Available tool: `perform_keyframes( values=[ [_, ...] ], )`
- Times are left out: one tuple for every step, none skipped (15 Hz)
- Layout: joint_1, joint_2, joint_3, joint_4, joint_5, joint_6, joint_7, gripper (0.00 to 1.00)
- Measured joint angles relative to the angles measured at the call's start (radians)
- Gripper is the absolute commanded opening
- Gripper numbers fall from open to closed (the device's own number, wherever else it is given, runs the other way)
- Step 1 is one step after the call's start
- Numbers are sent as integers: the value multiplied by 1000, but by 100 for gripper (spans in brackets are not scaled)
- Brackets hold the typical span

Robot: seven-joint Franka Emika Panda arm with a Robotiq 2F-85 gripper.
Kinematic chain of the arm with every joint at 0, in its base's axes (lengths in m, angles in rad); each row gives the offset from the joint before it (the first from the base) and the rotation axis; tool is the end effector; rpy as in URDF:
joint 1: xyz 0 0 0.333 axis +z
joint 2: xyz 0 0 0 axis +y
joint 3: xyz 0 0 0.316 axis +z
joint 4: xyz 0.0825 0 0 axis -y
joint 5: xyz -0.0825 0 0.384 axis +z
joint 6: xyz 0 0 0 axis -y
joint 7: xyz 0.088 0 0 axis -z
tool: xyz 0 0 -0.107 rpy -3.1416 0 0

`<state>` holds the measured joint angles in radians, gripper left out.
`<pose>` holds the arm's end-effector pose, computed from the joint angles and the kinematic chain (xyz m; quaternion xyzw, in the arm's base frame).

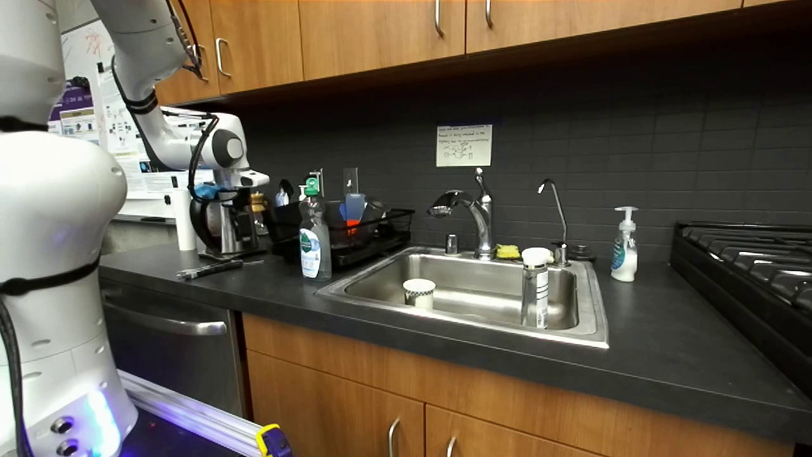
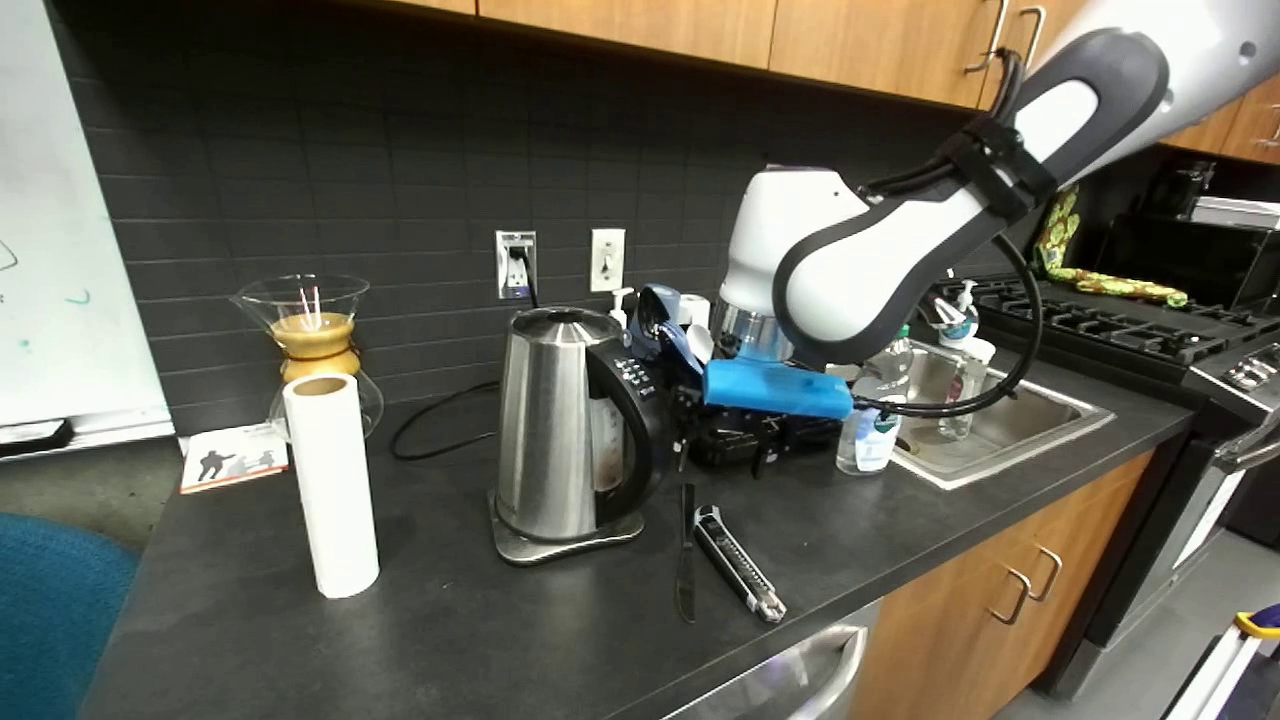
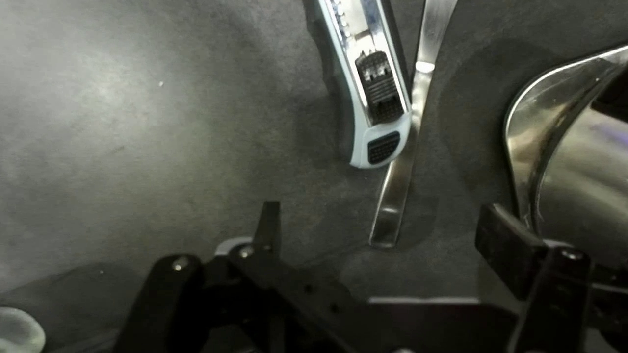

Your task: Put the knife on the dish rack

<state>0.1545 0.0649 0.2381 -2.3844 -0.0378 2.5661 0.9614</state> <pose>0.4721 0.1964 0.3050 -0.9621 0.2661 -0.0485 0.0344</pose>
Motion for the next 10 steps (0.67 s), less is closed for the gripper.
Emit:
perform_keyframes(
  values=[
    [4, 10, -6, 5, -12, 0, 10, 100],
    [9, 18, -11, 9, -21, 0, 16, 100],
    [13, 26, -16, 12, -25, 0, 20, 100],
    [17, 34, -21, 16, -29, 1, 21, 100],
    [21, 41, -24, 18, -34, 3, 22, 100],
    [25, 48, -27, 21, -34, 6, 22, 100],
    [28, 54, -30, 22, -34, 8, 22, 100],
    [32, 60, -34, 25, -34, 10, 22, 100],
    [36, 66, -37, 28, -34, 12, 22, 100],
    [40, 71, -40, 31, -34, 13, 22, 100]
  ],
)
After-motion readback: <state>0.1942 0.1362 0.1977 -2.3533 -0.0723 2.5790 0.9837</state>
